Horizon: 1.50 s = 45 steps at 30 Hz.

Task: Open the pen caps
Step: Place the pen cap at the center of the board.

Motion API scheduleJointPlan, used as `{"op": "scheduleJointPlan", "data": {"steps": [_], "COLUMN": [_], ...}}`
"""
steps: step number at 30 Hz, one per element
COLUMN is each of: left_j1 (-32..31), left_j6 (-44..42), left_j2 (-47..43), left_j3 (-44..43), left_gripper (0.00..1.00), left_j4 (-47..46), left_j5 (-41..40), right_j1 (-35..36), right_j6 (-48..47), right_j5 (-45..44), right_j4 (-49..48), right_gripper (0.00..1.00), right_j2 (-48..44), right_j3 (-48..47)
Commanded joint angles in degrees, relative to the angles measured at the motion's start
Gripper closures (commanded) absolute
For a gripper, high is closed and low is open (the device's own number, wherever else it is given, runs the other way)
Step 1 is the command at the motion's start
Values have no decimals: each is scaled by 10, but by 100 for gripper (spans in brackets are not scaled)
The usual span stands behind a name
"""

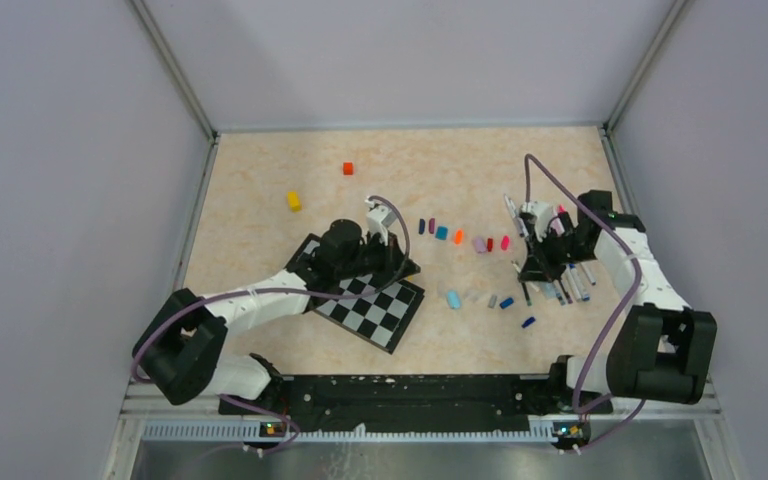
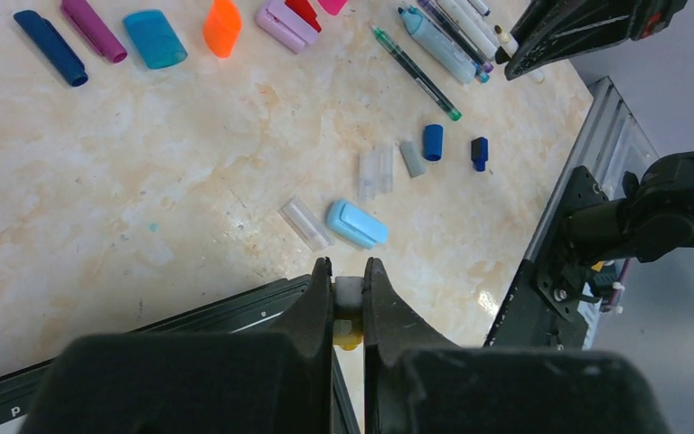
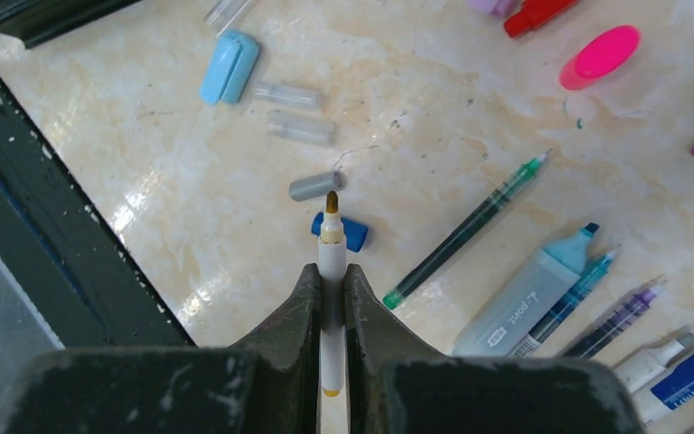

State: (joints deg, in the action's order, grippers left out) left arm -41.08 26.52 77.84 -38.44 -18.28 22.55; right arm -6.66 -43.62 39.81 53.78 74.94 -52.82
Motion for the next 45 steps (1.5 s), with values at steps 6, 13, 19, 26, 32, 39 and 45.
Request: {"op": "scheduleJointPlan", "data": {"steps": [6, 13, 19, 26, 32, 39, 45], "left_j1": [6, 12, 13, 14, 16, 35, 78], "left_j6": [-35, 8, 44, 74, 108, 102, 97], "left_j2": [-22, -24, -34, -50, -37, -41, -76], "left_j3": [10, 4, -11, -46, -62, -130, -141], "left_gripper": [100, 100, 100, 100, 100, 100, 100], "left_j4": [-60, -70, -62, -11, 10, 118, 175], "left_j5": [-15, 1, 22, 38, 66, 43, -4], "right_j1": [100, 137, 174, 291, 425, 505, 463], "right_j6": [-157, -220, -319, -325, -331, -286, -109], "right_j5": [56, 79, 69, 12, -57, -92, -60], "right_j4": [32, 0, 35, 21, -22, -75, -126], "right_gripper": [100, 99, 97, 96, 96, 96, 96], "right_j2": [-28, -63, -88, -120, -96, -60, -81], "right_j3": [29, 76, 103, 128, 130, 77, 62]}}
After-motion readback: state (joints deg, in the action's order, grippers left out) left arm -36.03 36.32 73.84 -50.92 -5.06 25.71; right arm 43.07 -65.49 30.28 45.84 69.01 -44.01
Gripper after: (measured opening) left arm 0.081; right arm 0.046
